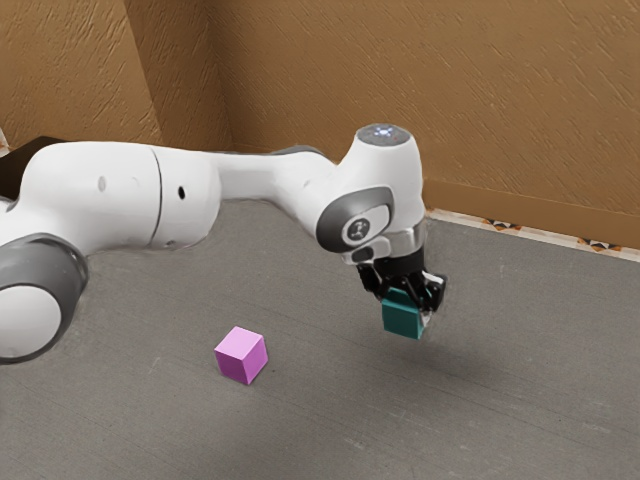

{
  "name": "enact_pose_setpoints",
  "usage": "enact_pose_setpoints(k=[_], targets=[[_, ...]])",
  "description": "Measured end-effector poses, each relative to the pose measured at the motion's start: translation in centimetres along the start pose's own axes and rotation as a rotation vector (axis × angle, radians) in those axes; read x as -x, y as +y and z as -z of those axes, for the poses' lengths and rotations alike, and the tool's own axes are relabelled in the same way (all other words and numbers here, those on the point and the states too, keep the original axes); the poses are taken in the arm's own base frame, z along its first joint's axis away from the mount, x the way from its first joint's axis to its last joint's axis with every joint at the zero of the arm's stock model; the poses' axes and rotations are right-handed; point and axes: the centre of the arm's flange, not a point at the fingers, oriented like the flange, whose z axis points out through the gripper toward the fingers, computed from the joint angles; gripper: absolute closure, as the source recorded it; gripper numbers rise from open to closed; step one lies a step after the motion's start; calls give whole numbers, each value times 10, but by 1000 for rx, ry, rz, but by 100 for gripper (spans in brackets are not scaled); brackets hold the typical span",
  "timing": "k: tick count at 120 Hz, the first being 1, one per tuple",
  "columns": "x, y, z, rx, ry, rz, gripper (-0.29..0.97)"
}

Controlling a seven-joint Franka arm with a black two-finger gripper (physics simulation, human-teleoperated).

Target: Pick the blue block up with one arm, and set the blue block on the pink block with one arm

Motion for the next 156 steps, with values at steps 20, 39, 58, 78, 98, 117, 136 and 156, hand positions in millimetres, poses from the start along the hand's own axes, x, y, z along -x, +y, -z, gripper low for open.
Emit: enact_pose_setpoints(k=[20,39,58,78,98,117,136,156], targets=[[-45,54,13,40,-3,51,30],[-69,143,16,59,-47,153,31],[-81,190,24,53,-124,173,32],[-106,229,22,62,-154,168,32],[-119,266,10,71,-161,176,32],[-130,292,8,81,-164,185,32],[-132,263,9,70,-171,104,31],[-149,228,14,52,-175,43,30]])
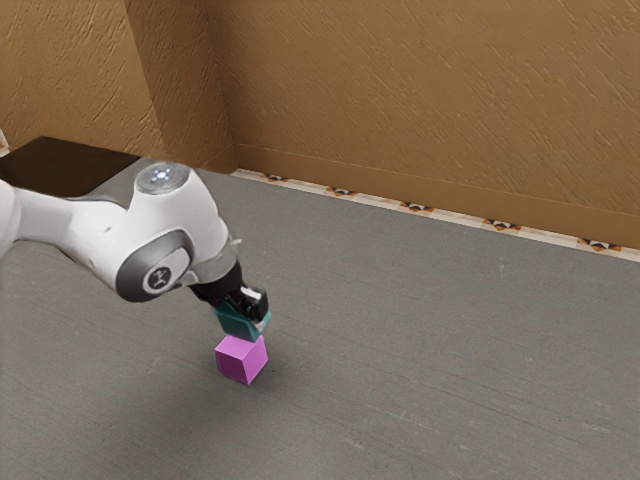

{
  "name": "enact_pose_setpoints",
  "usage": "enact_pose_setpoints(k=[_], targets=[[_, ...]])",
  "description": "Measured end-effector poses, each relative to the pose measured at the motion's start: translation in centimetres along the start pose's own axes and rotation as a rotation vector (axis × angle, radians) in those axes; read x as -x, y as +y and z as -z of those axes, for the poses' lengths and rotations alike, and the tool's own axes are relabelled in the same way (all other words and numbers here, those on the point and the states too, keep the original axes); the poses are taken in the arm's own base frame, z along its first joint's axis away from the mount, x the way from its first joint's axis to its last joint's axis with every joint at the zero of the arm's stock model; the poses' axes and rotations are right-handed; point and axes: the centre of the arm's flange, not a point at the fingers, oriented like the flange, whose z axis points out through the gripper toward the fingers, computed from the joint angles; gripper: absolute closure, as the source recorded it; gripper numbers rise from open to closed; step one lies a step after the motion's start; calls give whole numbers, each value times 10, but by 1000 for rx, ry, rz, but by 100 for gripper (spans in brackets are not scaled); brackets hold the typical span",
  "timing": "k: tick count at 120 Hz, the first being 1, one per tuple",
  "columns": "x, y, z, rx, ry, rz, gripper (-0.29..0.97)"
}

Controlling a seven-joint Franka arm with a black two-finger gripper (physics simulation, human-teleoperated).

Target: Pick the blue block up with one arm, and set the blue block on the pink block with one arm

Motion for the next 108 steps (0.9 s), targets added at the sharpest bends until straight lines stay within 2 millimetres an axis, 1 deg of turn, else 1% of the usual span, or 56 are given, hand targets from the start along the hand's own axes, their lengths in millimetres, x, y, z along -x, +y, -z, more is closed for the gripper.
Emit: enact_pose_setpoints(k=[15,29,38,45,58,80,100,108], targets=[[-2,12,1,3,1,30,30],[-12,14,-7,-1,27,43,30],[-15,14,-9,-4,34,49,30],[-16,16,-15,-6,47,58,30],[-16,17,-20,-9,58,67,30],[-16,17,-20,-11,66,75,30],[-12,31,-17,-23,96,139,30],[-11,32,-19,-27,115,154,30]])
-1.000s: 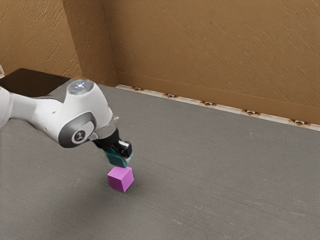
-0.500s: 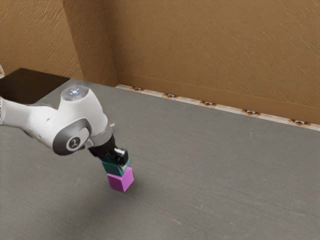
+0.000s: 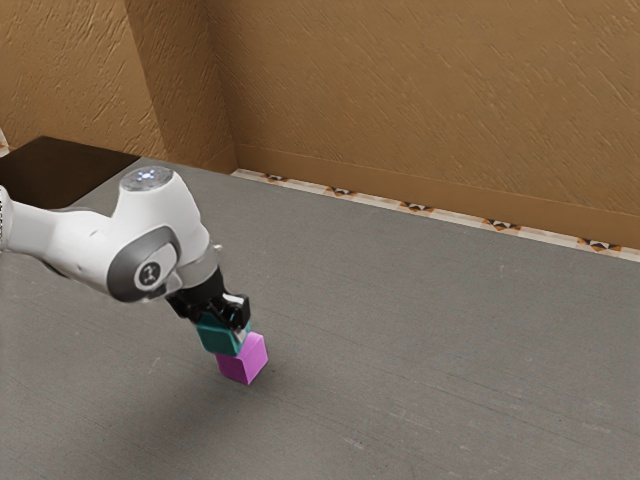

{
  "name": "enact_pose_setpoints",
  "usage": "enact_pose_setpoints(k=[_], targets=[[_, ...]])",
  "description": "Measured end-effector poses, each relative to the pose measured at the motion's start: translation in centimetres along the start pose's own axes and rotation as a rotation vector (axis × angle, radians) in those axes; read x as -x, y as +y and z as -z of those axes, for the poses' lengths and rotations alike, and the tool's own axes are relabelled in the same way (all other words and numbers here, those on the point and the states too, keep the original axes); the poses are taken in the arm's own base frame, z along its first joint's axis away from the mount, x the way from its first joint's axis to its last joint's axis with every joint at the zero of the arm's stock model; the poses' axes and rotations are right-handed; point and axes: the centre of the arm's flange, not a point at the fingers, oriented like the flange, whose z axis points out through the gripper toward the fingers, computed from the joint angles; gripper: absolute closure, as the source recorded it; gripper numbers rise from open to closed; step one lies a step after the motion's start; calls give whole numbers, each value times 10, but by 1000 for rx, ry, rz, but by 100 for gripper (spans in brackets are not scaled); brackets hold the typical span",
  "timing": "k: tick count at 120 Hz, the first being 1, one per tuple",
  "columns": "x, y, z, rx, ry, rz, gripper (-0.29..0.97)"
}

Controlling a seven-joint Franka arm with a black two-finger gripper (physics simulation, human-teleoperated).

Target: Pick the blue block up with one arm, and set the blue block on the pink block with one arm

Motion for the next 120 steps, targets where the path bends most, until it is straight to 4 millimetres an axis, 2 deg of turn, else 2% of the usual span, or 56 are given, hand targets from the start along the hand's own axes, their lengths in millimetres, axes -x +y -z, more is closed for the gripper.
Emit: enact_pose_setpoints(k=[12,69,94,120], targets=[[3,-1,-6,-1,24,8,30],[11,-5,-6,-4,38,12,31],[12,-7,-13,-2,50,9,31],[16,-10,-10,-5,42,6,31]])
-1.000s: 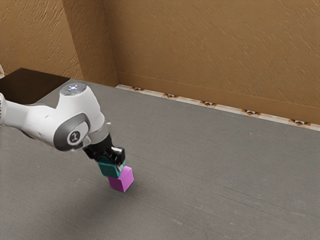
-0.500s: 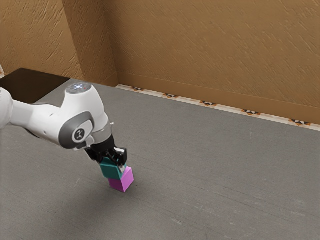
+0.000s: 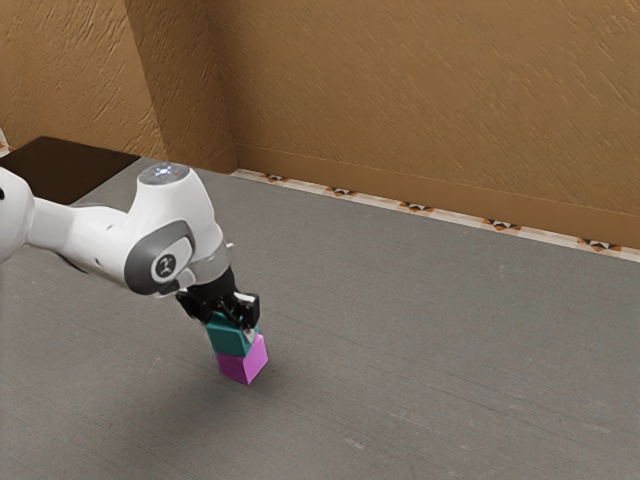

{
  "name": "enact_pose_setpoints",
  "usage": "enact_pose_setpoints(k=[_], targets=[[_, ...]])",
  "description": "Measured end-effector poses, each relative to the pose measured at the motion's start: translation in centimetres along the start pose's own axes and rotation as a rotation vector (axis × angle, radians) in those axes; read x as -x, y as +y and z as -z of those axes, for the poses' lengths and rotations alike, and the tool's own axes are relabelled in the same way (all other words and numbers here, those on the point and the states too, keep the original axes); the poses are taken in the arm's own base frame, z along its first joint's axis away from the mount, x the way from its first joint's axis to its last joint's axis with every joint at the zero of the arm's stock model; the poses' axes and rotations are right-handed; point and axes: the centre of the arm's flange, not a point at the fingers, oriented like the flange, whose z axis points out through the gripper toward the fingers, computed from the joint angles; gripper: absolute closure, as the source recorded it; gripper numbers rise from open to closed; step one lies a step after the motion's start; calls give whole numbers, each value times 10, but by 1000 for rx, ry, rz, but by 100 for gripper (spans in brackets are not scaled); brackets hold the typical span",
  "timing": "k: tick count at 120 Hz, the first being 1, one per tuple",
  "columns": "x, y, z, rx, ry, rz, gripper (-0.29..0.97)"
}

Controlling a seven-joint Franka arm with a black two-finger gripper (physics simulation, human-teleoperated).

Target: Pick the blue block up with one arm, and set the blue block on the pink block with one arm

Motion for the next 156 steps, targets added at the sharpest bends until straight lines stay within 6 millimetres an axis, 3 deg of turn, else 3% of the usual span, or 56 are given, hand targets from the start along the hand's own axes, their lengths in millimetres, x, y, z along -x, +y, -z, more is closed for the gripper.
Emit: enact_pose_setpoints(k=[156], targets=[[3,0,-13,1,-9,-2,27]])
